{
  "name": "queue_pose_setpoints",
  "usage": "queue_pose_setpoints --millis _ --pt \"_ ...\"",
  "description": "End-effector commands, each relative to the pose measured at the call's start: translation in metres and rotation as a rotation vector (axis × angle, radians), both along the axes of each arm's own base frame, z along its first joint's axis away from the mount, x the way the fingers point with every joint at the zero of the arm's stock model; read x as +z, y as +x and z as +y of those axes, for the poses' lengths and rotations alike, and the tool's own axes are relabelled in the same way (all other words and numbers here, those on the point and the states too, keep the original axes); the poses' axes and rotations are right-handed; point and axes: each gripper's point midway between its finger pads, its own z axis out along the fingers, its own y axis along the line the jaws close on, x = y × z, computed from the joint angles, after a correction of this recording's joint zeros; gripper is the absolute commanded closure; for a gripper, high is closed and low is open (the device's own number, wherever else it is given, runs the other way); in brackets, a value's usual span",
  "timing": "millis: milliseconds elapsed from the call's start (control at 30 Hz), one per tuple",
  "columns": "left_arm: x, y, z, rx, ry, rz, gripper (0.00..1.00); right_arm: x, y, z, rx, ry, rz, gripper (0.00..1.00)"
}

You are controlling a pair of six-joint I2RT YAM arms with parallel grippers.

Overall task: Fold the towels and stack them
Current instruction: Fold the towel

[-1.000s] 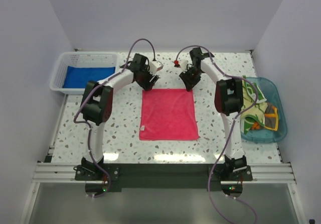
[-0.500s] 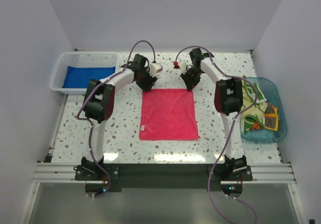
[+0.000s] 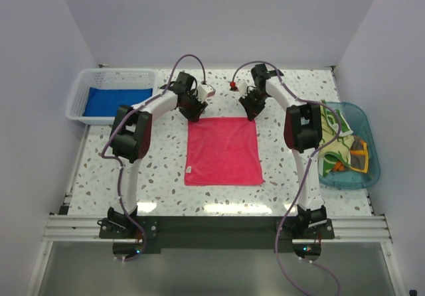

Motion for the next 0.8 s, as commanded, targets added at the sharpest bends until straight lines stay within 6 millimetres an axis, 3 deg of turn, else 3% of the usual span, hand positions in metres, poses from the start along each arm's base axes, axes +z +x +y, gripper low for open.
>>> queue_pose_setpoints --millis 0,300,633,767 --pt "-0.026 -0.022 0.029 0.017 0.106 0.114 0.52 -0.028 -0.027 -0.017 0.01 -0.077 0.112 0.98" --pt "-0.005 -0.013 0.029 0.035 0.062 0.071 0.51 -0.027 -0.024 -0.017 0.002 -0.082 0.095 1.0" --pt "0.051 0.019 0.004 0.078 -0.096 -0.098 0.51 -0.022 -0.02 -0.014 -0.005 -0.073 0.072 1.0" --pt "0.054 0.015 0.003 0.058 -0.102 -0.091 0.51 -0.021 -0.02 -0.015 -0.004 -0.075 0.068 1.0"
